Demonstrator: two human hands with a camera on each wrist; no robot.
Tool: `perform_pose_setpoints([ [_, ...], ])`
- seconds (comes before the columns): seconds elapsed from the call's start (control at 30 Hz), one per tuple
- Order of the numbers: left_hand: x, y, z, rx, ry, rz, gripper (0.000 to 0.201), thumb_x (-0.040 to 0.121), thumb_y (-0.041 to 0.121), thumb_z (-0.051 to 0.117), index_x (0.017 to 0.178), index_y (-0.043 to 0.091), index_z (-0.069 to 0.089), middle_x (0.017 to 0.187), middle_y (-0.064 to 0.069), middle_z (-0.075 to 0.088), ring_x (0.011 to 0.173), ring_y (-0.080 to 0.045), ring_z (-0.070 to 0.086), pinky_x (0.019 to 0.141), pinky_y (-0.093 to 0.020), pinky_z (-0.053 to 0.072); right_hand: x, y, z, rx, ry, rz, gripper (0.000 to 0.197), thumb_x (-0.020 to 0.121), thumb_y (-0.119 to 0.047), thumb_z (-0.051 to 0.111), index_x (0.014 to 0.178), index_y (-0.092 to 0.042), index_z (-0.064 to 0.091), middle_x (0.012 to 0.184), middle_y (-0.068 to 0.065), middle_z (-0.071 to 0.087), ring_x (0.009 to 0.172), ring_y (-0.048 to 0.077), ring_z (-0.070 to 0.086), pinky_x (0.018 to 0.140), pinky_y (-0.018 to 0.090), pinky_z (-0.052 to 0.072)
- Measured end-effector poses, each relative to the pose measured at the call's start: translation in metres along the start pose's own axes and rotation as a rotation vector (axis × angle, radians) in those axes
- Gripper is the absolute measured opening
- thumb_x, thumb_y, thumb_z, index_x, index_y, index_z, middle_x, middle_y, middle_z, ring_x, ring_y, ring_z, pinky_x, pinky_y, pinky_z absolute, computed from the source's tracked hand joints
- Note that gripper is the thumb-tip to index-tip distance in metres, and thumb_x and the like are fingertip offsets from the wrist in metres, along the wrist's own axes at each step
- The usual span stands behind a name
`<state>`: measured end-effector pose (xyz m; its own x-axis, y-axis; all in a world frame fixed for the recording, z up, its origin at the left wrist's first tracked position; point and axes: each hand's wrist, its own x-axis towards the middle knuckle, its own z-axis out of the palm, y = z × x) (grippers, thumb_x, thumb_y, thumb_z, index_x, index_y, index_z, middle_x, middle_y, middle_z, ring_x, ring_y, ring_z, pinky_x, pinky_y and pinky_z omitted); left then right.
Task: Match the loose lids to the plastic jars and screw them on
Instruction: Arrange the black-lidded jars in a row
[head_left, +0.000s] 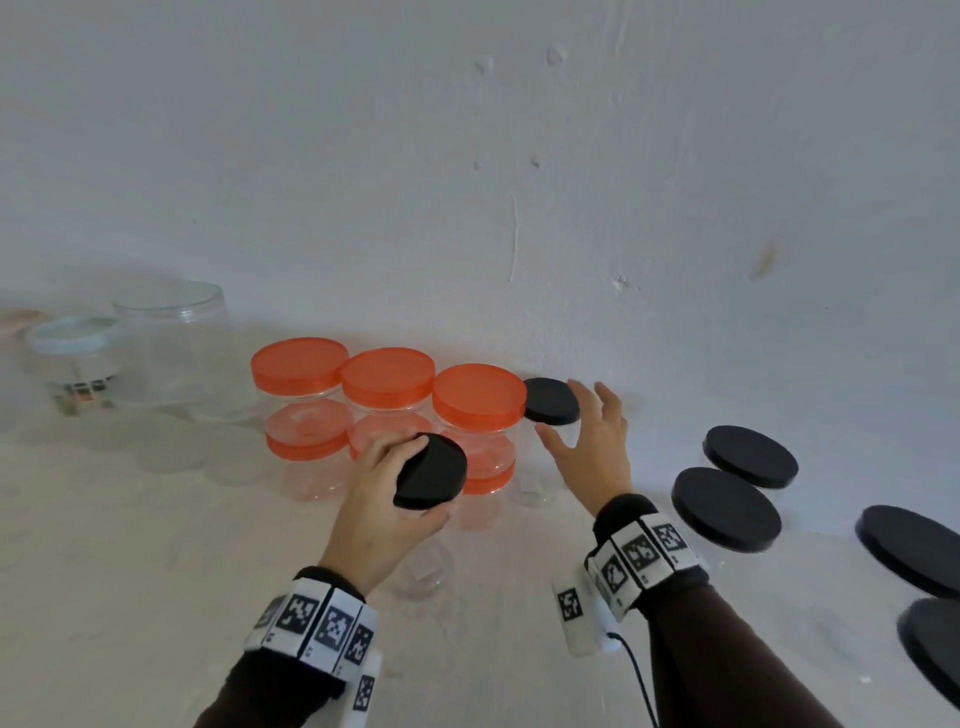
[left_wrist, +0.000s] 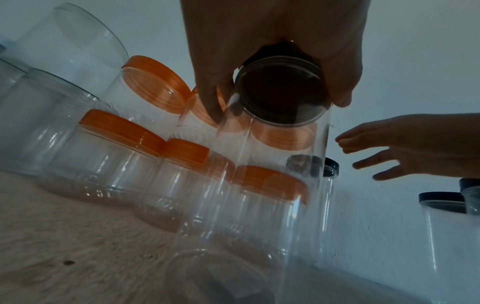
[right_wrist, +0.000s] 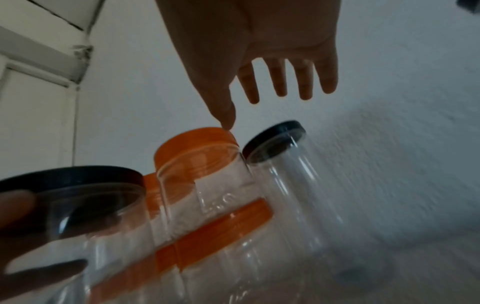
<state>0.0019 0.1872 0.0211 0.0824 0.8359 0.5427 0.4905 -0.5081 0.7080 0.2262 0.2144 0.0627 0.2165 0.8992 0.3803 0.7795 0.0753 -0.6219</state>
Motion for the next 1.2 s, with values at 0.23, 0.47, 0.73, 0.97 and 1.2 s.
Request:
perform_pose_setpoints([
  [0.23, 0.002, -0.002, 0.002, -0.002, 0.004, 0.023, 0.073, 0.059, 0.059, 0.062, 0.124, 0.025, 0.051, 0.123, 0.029, 0.033, 0.118, 0.007, 0.035, 0.090, -0.005, 0.032, 0.017, 0.020, 0.019, 0.124, -0.092, 0.052, 0.058, 0.088, -0.026, 0.063, 0.140, -0.022, 0.038, 0.150, 0.014, 0.018, 0.135, 0.031, 0.029, 0.108, 0.036, 0.028],
  [0.47, 0.001, -0.001, 0.002, -0.003, -0.003, 0.021, 0.067, 0.060, 0.059, 0.062, 0.120, 0.035, 0.047, 0.123, 0.030, 0.032, 0.119, 0.008, 0.033, 0.088, -0.001, 0.031, 0.026, 0.020, 0.024, 0.166, -0.052, 0.012, 0.052, 0.086, -0.015, 0.065, 0.133, -0.015, 0.044, 0.137, 0.014, 0.036, 0.121, 0.026, 0.045, 0.095, 0.018, 0.029],
  [0.73, 0.000, 0.001, 0.003, -0.034, -0.001, 0.009, 0.068, 0.059, 0.059, 0.062, 0.119, 0.033, 0.048, 0.122, 0.028, 0.035, 0.116, 0.011, 0.035, 0.087, 0.002, 0.030, 0.004, 0.027, 0.010, 0.159, -0.001, 0.012, 0.052, 0.084, -0.016, 0.067, 0.132, -0.014, 0.046, 0.135, 0.012, 0.038, 0.116, 0.024, 0.047, 0.095, 0.020, 0.034],
  [0.97, 0.000, 0.002, 0.002, -0.023, -0.003, 0.004, 0.075, 0.057, 0.060, 0.061, 0.122, 0.024, 0.052, 0.121, 0.015, 0.040, 0.113, 0.006, 0.038, 0.086, 0.000, 0.031, -0.018, 0.029, -0.001, 0.154, -0.008, 0.017, 0.053, 0.082, -0.018, 0.069, 0.131, -0.017, 0.047, 0.133, 0.010, 0.040, 0.117, 0.023, 0.047, 0.099, 0.032, 0.043],
  [1.2, 0.001, 0.002, 0.001, -0.042, -0.004, -0.002, 0.071, 0.057, 0.060, 0.061, 0.120, 0.029, 0.050, 0.119, 0.027, 0.036, 0.114, 0.002, 0.039, 0.085, -0.003, 0.033, -0.026, 0.020, 0.000, 0.166, -0.031, 0.014, 0.053, 0.082, -0.017, 0.069, 0.130, -0.017, 0.046, 0.134, 0.009, 0.039, 0.117, 0.022, 0.046, 0.100, 0.033, 0.043],
])
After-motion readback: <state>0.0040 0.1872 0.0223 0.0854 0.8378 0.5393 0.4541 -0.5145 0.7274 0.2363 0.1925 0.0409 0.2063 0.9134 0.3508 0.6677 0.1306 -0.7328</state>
